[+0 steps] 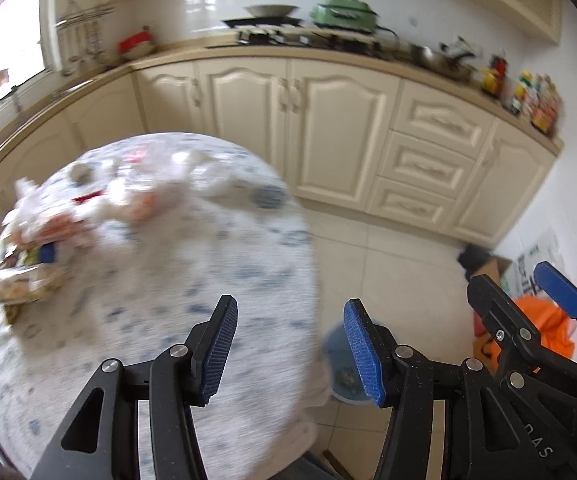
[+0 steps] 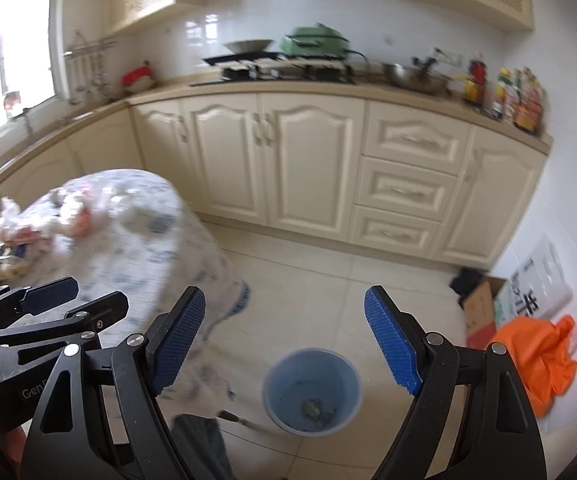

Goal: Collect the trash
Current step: 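Swing both open tools back toward the table of packages, then grasp the clear bread bag with the right tool and lift it, then grasp the yellow snack packet with the left tool while the right tool holds the bread bag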

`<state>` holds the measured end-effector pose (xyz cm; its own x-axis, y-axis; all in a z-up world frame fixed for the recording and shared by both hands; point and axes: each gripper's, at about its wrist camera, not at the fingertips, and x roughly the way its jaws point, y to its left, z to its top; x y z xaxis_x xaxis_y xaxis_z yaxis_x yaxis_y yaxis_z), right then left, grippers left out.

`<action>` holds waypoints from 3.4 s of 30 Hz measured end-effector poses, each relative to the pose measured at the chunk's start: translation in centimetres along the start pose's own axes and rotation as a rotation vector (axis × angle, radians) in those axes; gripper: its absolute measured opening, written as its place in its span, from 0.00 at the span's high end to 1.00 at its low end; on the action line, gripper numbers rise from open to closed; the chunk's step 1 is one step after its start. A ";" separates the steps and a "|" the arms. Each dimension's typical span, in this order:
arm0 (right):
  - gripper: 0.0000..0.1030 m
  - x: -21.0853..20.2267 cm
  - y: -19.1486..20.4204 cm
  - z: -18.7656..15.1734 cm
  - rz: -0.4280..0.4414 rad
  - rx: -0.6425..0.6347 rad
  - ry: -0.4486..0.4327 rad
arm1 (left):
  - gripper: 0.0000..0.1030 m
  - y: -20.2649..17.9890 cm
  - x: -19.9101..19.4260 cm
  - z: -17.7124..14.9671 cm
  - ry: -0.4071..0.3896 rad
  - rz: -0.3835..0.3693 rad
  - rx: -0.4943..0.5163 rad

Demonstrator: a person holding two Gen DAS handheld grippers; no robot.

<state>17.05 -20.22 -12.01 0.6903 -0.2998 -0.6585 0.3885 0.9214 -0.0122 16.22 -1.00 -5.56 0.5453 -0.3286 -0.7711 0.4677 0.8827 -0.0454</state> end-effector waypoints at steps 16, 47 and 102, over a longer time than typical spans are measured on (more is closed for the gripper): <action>0.18 0.1 16.4 2.4 0.315 -0.278 -0.060 | 0.34 13.5 -10.2 -5.5 -0.093 0.246 -0.345; 0.45 9.2 39.9 -1.9 0.497 -0.791 0.123 | 0.30 30.4 -7.4 -7.3 0.051 0.358 -0.703; 0.53 14.1 30.3 3.6 0.463 -0.404 0.226 | 0.71 28.5 0.2 -2.9 0.039 0.250 -0.544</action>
<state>40.77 2.52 -18.95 0.5689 0.1693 -0.8048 -0.2088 0.9763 0.0578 27.67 25.04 -8.82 0.5623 -0.0855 -0.8225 -0.1006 0.9802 -0.1707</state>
